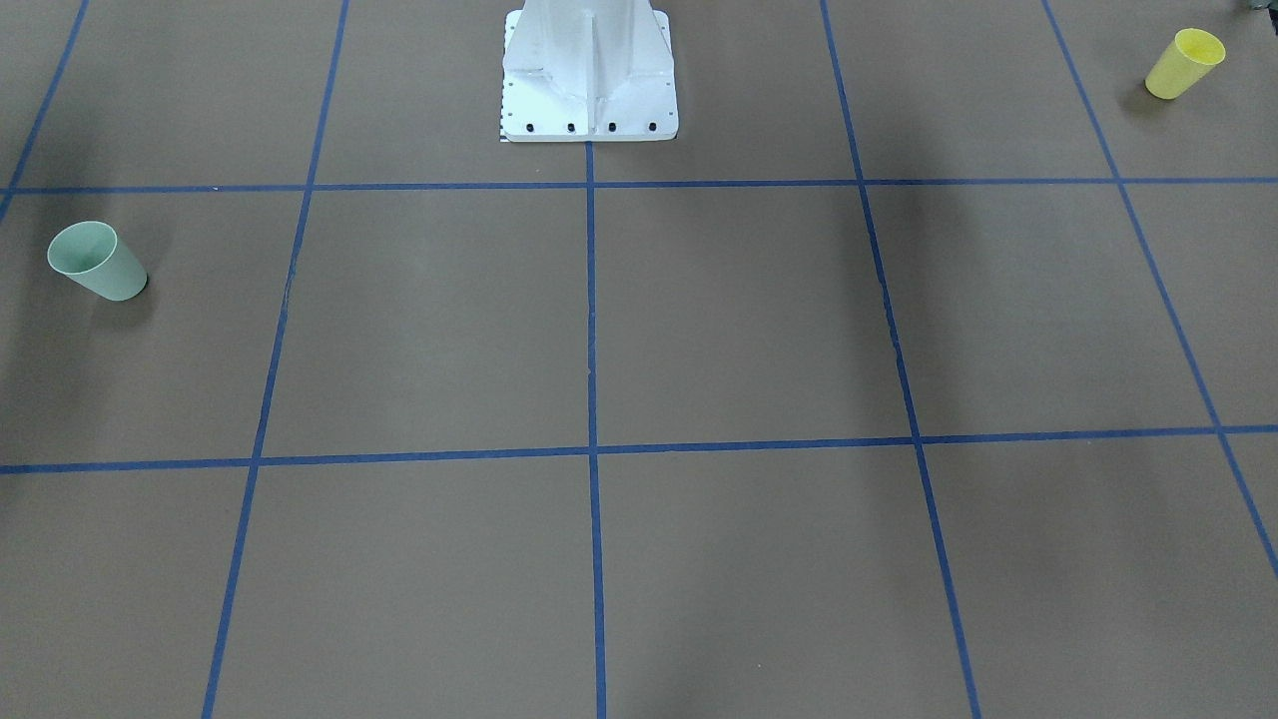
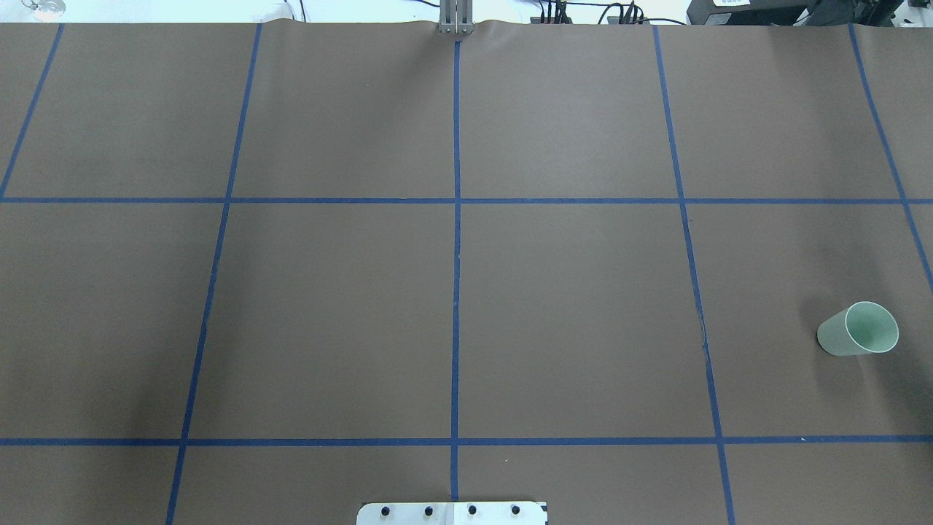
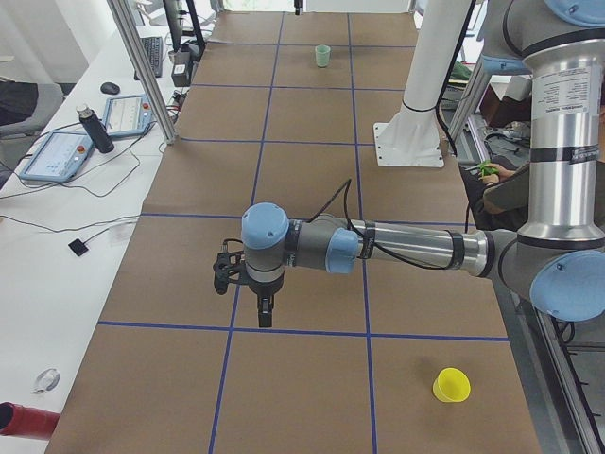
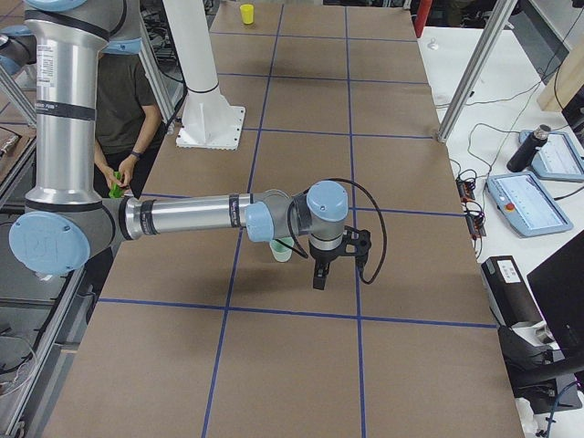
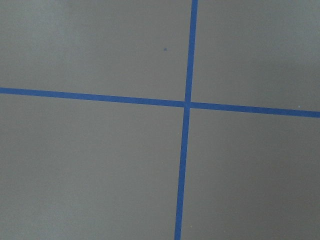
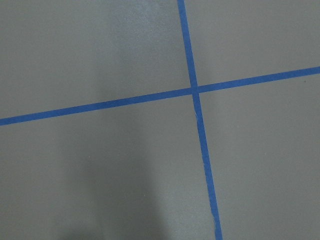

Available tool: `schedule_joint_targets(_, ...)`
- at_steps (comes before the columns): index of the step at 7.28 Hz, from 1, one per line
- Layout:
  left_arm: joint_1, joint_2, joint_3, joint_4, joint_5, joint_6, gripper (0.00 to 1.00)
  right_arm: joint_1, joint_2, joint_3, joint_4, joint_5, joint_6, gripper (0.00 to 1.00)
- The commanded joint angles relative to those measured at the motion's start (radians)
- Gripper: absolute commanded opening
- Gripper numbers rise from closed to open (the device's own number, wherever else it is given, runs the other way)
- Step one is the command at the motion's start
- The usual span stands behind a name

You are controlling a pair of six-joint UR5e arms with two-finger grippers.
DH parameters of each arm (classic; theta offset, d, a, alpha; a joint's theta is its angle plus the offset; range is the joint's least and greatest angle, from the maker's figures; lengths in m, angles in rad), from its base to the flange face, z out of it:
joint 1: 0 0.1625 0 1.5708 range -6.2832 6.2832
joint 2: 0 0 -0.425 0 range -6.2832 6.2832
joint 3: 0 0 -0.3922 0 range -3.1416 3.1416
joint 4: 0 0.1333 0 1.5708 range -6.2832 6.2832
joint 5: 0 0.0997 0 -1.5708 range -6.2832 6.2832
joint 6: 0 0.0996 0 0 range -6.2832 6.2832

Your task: Transfer and stack yellow cup on green cup

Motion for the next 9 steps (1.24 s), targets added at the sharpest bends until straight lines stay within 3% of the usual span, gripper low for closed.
schedule_joint_targets(1,0.001,0.031,-0.029,-0.002,-0.004,0.000,1.00,0.000,-0.004,-0.002,0.000,0.002,0.001,1.00)
schedule_joint_targets(4,0.001,0.094,-0.091,-0.002,-0.004,-0.015,1.00,0.000,-0.005,-0.006,0.000,0.004,0.001,1.00)
schedule_joint_targets(6,0.013,0.105,-0.092,-0.002,-0.001,-0.269,1.00,0.000,-0.005,-0.003,0.002,0.005,0.001,1.00)
schedule_joint_targets(9,0.031,0.109,-0.114,-0.031,-0.006,-0.362,1.00,-0.002,-0.004,0.000,0.002,0.005,0.003,1.00)
